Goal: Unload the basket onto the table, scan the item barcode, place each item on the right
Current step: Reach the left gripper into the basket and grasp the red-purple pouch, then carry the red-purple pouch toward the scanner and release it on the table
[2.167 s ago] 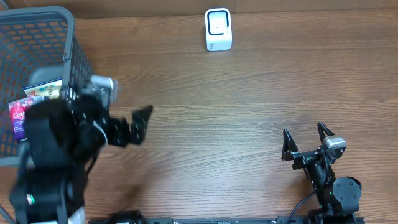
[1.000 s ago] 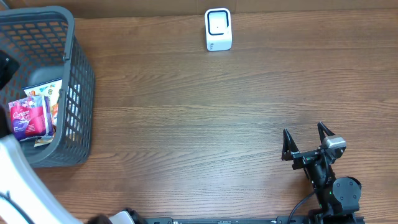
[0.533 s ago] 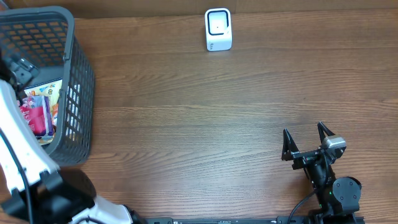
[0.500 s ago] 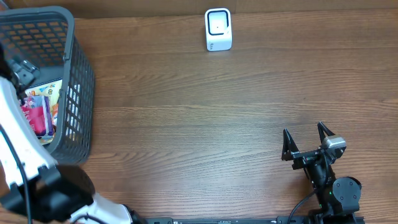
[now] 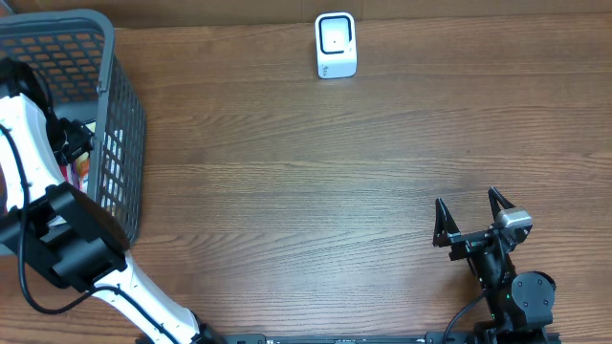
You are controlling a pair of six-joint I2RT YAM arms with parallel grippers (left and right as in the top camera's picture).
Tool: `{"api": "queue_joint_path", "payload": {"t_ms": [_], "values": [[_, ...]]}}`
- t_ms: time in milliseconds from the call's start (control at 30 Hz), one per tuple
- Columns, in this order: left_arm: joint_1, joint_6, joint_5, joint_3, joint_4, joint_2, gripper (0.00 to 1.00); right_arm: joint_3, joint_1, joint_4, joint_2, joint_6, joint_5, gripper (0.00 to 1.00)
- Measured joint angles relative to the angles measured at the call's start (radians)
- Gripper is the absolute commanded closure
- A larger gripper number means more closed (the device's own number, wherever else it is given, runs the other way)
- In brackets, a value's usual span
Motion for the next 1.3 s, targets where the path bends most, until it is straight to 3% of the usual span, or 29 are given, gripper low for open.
{"api": "queue_joint_path", "payload": {"t_ms": [167, 233, 267, 333, 400, 467, 500, 533, 567, 900, 1067, 1300], "values": [[0.0, 0.013, -0.031, 0.0, 0.019, 0.024, 0.09, 0.0, 0.0, 0.0, 0.0, 0.0, 0.0, 0.0], [0.0, 0.025, -0.039, 0.0, 0.025, 0.028, 0.24, 0.0, 0.0, 0.0, 0.0, 0.0, 0.0, 0.0], [0.0, 0.025, -0.042, 0.0, 0.029, 0.029, 0.42, 0.0, 0.0, 0.0, 0.0, 0.0, 0.0, 0.0], [0.0, 0.041, -0.05, 0.0, 0.04, 0.031, 0.53, 0.0, 0.0, 0.0, 0.0, 0.0, 0.0, 0.0], [0.0, 0.054, -0.055, 0.0, 0.045, 0.031, 0.54, 0.0, 0.0, -0.001, 0.0, 0.0, 0.0, 0.0], [0.0, 0.055, -0.057, 0.0, 0.045, 0.031, 0.62, 0.0, 0.0, 0.0, 0.0, 0.0, 0.0, 0.0], [0.0, 0.056, -0.058, 0.0, 0.045, 0.031, 0.71, 0.0, 0.0, 0.0, 0.0, 0.0, 0.0, 0.0], [0.0, 0.057, -0.058, 0.0, 0.045, 0.031, 0.88, 0.0, 0.0, 0.0, 0.0, 0.0, 0.0, 0.0], [0.0, 0.058, -0.059, 0.0, 0.045, 0.031, 0.96, 0.0, 0.0, 0.0, 0.0, 0.0, 0.0, 0.0], [0.0, 0.066, -0.06, 0.009, 0.01, 0.031, 0.96, 0.0, 0.0, 0.0, 0.0, 0.0, 0.0, 0.0], [0.0, 0.066, -0.02, 0.106, -0.027, 0.011, 0.96, 0.0, 0.0, 0.0, 0.0, 0.0, 0.0, 0.0], [0.0, 0.066, 0.095, 0.232, -0.023, -0.248, 0.96, 0.0, 0.0, 0.0, 0.0, 0.0, 0.0, 0.0]]}}
